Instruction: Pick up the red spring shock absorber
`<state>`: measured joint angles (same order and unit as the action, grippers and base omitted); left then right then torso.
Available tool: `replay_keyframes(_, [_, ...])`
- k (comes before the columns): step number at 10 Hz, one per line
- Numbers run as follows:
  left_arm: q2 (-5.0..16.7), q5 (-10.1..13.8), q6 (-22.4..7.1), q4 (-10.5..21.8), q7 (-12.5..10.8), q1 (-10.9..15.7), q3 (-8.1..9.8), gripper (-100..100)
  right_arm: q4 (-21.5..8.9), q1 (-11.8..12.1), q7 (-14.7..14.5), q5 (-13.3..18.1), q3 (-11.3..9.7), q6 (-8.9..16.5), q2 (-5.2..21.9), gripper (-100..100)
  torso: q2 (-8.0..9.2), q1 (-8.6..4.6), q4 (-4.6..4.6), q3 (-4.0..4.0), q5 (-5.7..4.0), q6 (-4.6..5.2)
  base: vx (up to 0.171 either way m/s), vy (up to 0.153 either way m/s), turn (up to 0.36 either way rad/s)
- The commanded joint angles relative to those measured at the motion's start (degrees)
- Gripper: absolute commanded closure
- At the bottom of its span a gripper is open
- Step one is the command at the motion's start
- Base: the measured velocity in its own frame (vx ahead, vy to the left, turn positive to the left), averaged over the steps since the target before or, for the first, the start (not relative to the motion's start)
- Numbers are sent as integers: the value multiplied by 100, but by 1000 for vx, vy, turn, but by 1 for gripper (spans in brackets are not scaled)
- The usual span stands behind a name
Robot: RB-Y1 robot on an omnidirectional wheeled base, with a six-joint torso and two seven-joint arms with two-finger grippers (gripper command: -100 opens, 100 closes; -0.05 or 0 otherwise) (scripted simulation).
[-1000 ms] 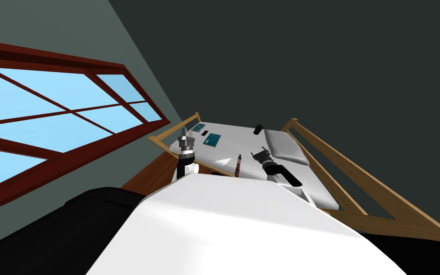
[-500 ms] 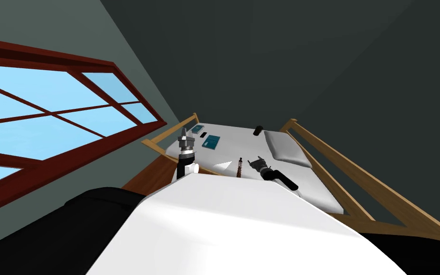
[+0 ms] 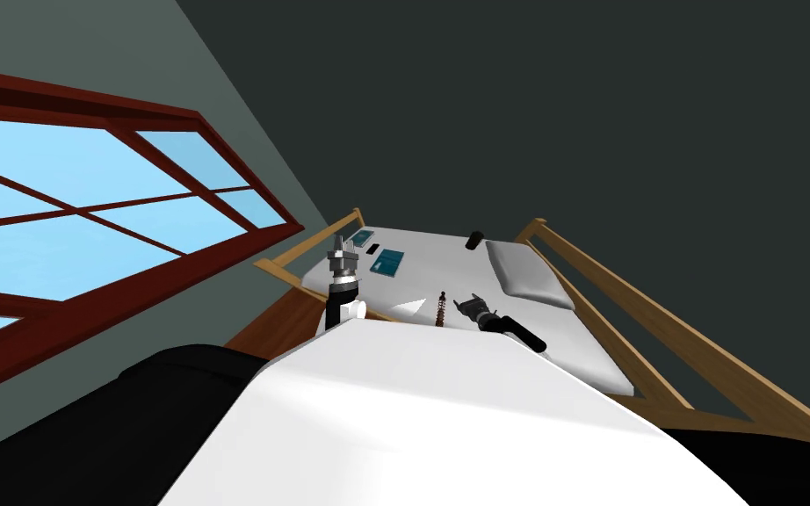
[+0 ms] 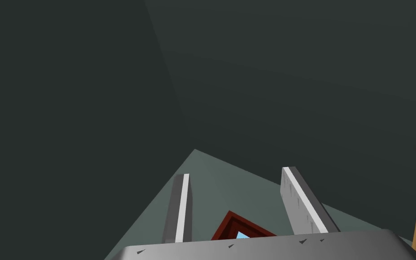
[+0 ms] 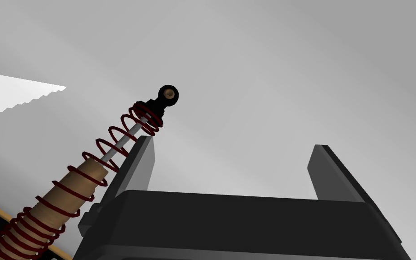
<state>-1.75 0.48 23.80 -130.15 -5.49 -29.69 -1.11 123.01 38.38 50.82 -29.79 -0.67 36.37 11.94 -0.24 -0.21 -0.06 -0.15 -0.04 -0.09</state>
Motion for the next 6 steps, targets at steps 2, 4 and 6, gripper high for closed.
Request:
replay_keyframes(2, [0,0,0,0,0,0,0,0,-17,15,21,-50,8,16,15,-100,-2,5,-1,-2,1,-1,39,18,29])
replay_keyframes(4, [0,0,0,0,0,0,0,0,-17,15,21,-50,8,16,15,-100,4,3,1,2,1,0,28,2,-59])
replay_keyframes(6, [0,0,0,0,0,-1,0,0,-188,246,253,-395,-32,338,-109,-100,-7,16,-1,-4,2,2,101,71,-171])
